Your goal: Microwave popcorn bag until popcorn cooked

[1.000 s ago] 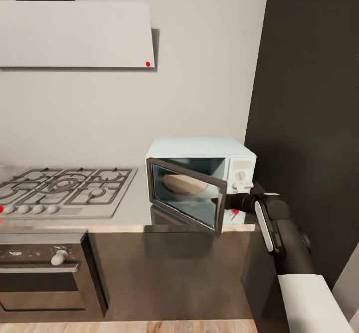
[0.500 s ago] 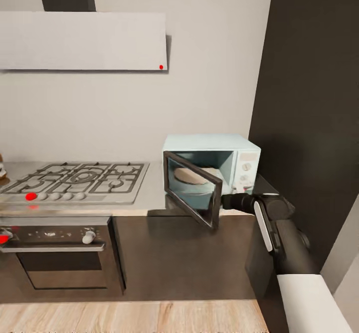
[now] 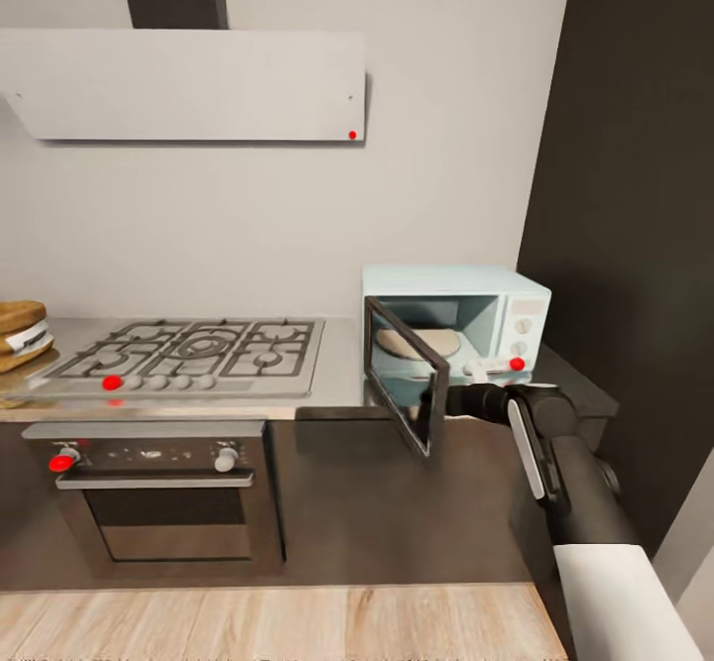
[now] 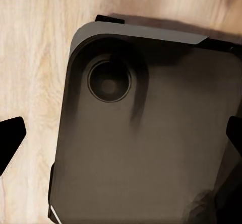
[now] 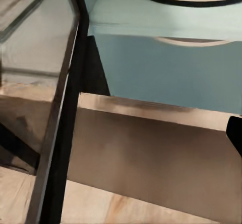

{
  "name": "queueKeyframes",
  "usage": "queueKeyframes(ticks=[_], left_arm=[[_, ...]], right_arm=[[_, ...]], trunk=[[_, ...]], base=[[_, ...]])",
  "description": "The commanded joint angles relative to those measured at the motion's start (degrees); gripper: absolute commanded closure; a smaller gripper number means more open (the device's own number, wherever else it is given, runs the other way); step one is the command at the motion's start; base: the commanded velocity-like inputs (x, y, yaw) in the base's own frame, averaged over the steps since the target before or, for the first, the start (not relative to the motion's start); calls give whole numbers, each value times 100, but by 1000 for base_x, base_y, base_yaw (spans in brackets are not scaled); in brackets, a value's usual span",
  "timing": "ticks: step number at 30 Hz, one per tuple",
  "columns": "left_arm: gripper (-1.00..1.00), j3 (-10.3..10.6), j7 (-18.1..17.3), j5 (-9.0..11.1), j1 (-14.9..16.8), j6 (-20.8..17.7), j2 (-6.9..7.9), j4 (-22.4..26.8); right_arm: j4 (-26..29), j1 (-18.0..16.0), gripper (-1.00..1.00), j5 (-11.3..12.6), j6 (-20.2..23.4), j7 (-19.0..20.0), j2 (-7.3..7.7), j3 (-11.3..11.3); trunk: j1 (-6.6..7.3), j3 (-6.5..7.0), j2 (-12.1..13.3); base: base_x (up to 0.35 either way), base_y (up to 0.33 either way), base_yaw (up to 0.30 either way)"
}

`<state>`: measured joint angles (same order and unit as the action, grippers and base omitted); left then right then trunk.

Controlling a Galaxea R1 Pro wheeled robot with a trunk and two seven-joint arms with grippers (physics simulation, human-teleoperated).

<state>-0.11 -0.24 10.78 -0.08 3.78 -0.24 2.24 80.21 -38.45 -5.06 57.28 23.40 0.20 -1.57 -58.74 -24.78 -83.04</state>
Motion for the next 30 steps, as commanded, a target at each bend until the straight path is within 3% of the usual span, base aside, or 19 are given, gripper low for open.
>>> queueKeyframes(ticks=[1, 6, 27, 30], left_arm=[[-100, 2, -2, 38, -1, 9, -2, 5], [-100, 2, -2, 38, -1, 9, -1, 5], [-100, 2, -2, 38, -3, 9, 3, 5], [-100, 0, -2, 38, -1, 9, 1, 5]], right_arm=[[6, -5, -100, -9, 28, 125, 4, -3], [9, -5, -100, -28, 26, 302, 6, -9], [-5, -5, -100, -87, 20, 282, 7, -19], [-37, -5, -100, -91, -5, 184, 39, -159]], trunk=[[1, -5, -4], [1, -5, -4], [1, -5, -4], [1, -5, -4]], base=[[-117, 210, 0], [-128, 197, 0], [-142, 171, 0], [-58, 58, 0]])
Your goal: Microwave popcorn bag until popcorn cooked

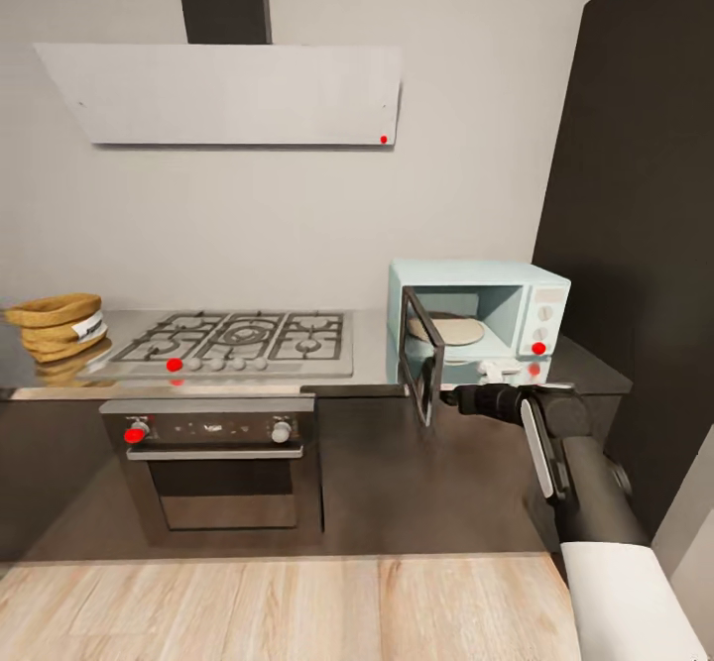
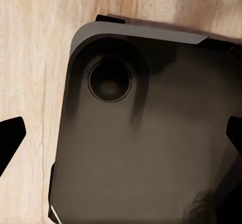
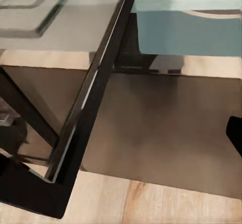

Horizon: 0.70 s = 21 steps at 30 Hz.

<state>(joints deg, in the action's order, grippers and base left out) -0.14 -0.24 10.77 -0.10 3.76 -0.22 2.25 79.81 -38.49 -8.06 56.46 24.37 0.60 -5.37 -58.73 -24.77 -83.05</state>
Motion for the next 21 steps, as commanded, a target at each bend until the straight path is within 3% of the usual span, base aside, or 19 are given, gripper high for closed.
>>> queueKeyframes(ticks=[1, 3, 5, 8, 12, 14, 17, 18, 19, 21], left_arm=[[-100, 2, -2, 40, 1, 10, -2, 4], [-100, 4, -2, 40, 0, 10, -4, 4], [-100, 4, -2, 40, 1, 10, -3, 4], [-100, -2, -2, 40, 0, 10, 1, 4], [-100, -4, -2, 45, -1, 10, 0, 4], [-100, -4, -2, 48, -1, 10, -1, 4], [-100, -4, -2, 48, 1, 10, -4, 4], [-100, -4, -2, 48, 1, 10, -4, 4], [-100, -4, -2, 48, 0, 10, -3, 4], [-100, -4, -2, 48, 1, 10, 0, 4]], right_arm=[[-12, -1, -100, 194, 64, -12, 70, 82], [-43, -1, -100, 152, 34, -366, 332, -382], [-51, -1, -100, 144, 28, -507, 494, -523], [-216, -1, -100, 144, 19, -724, 873, -612], [-872, -1, -100, 61, -35, -877, 956, -637], [-1529, 31, -100, -86, -377, -940, 965, -643], [-2934, 100, -100, -253, -1292, -972, 980, -648], [-4964, 118, -100, -323, -2591, -980, 1100, -646], [-5444, 120, -100, -329, -2923, -983, 1125, -645], [-7296, 122, -100, -343, -4204, -1070, 1170, -635]], trunk=[[0, -6, -3], [0, -6, -3], [0, -6, -3], [0, -6, -3], [0, -6, -3], [0, -6, -3], [0, -6, -3], [0, -6, -3], [0, -6, -3], [0, -6, -3]], base=[[-17, 17, 0], [-6, 6, 0], [-2, 2, 0], [0, 0, 0], [0, 0, 0], [0, 0, 0], [0, 0, 0], [0, 0, 0], [0, 0, 0], [0, 0, 0]])
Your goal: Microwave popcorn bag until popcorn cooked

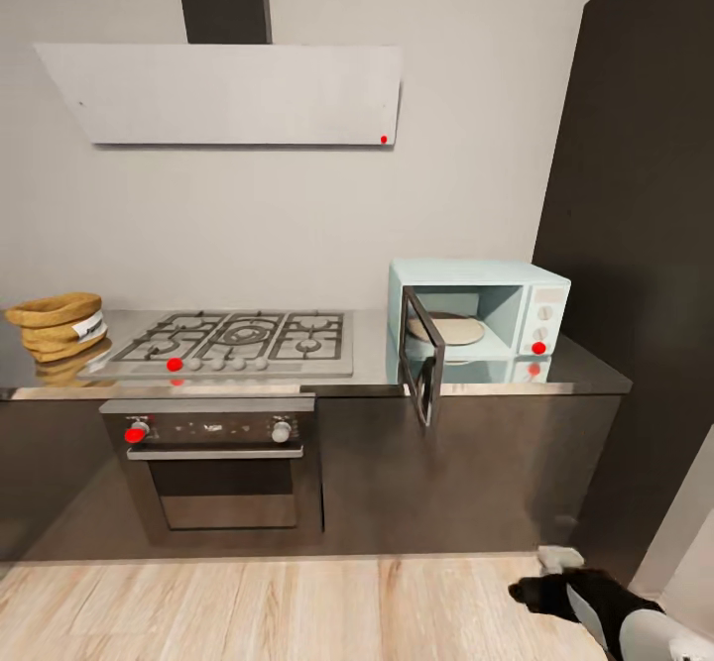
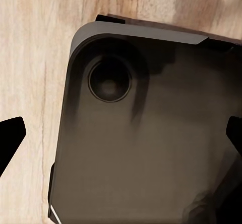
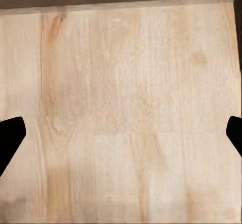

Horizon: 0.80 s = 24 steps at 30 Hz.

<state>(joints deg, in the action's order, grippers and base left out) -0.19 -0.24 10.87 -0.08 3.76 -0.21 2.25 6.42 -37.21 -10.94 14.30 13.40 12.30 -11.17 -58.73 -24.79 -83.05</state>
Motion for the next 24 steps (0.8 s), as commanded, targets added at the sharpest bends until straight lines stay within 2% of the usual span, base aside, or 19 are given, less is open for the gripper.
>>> queueKeyframes(ticks=[1, 3, 4, 5, 6, 9, 14, 15, 19, 24], left_arm=[[-100, 2, -2, 38, -1, 10, 1, 4], [-100, 0, -2, 38, -1, 10, 3, 4], [-100, 1, -2, 38, -1, 10, 3, 4], [-100, 1, -2, 38, -1, 10, 3, 4], [-100, 2, -2, 38, -1, 10, 3, 4], [-100, 2, -2, 38, -1, 10, 3, 4], [-100, 1, -2, 38, -1, 10, 3, 4], [-100, 1, -2, 38, -1, 10, 3, 4], [-100, 2, -1, 38, -1, 10, 3, 4], [-100, 2, 5, 46, -1, 10, 3, 4]], right_arm=[[-282, -17, -100, -52, -296, -48, 3, -45], [-680, 7, -100, -50, -823, -235, -28, -23], [-736, 114, -100, -50, -899, -259, -48, -17], [-771, 323, -100, -51, -951, -275, -62, -14], [-804, 865, -100, -65, -1032, -289, -86, -13], [-827, 1576, -100, -47, -1237, -316, -110, -16], [-834, 2316, -100, -12, -1768, -331, -215, -21], [-835, 2520, -100, -7, -1876, -330, -292, -19], [-835, 2644, -100, -13, -1879, -329, -455, -25], [-835, 2706, -100, -8, -1866, -336, -483, -26]], trunk=[[0, -4, -3], [0, -4, -3], [0, -4, -3], [0, -4, -3], [0, -4, -3], [0, -4, -3], [0, -4, -3], [0, -4, -3], [0, -4, -3], [0, -4, -3]], base=[[0, 0, 0], [0, 0, 0], [0, 0, 0], [0, 0, 0], [0, 0, 0], [0, 0, 0], [0, 0, 0], [0, 0, 0], [0, 0, 0], [0, 0, 0]])
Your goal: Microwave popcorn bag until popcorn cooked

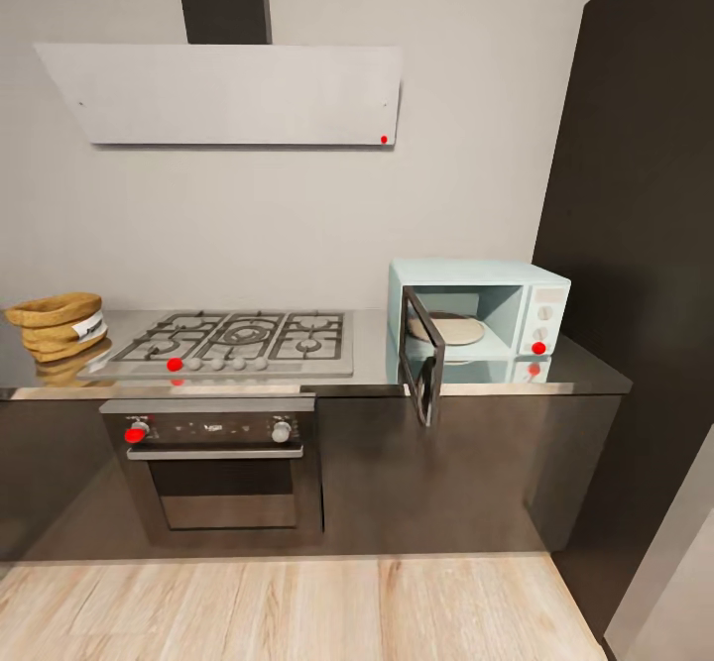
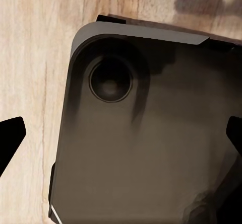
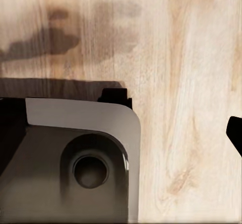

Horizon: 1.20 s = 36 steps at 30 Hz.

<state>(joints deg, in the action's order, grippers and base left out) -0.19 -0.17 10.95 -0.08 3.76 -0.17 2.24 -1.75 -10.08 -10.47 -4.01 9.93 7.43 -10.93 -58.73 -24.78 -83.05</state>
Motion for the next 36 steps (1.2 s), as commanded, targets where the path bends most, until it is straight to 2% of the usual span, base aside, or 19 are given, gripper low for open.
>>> queueKeyframes(ticks=[1, 5, 11, 15, 31, 36], left_arm=[[-100, 1, -1, 38, -1, 11, -1, 4], [-100, -7, 0, 39, -1, 11, -1, 4], [-100, -8, 0, 47, -3, 11, -1, 4], [-100, -8, 0, 48, -1, 11, -1, 4], [-100, -7, 0, 58, -1, 11, 8, 13], [-100, -1, 0, 215, -1, 11, 20, 13]], right_arm=[[-19, -6, -100, -54, -22, 10, 2, -49], [-19, -3, -100, -52, 0, -40, 4, -49], [-20, 20, -100, -68, 5, -54, -8, -49], [-20, 57, -100, -65, -11, -61, -80, -49], [-25, 76, -100, -44, -57, -167, -115, -49], [-26, 112, -100, -36, -69, -199, -127, -49]], trunk=[[0, -5, -3], [0, -3, -3], [0, 0, -3], [0, 1, -3], [0, 45, -3], [0, 60, -3]], base=[[0, 0, 0], [0, 0, 102], [0, 0, 258], [0, 0, 267], [0, 0, 268], [0, 0, 268]])
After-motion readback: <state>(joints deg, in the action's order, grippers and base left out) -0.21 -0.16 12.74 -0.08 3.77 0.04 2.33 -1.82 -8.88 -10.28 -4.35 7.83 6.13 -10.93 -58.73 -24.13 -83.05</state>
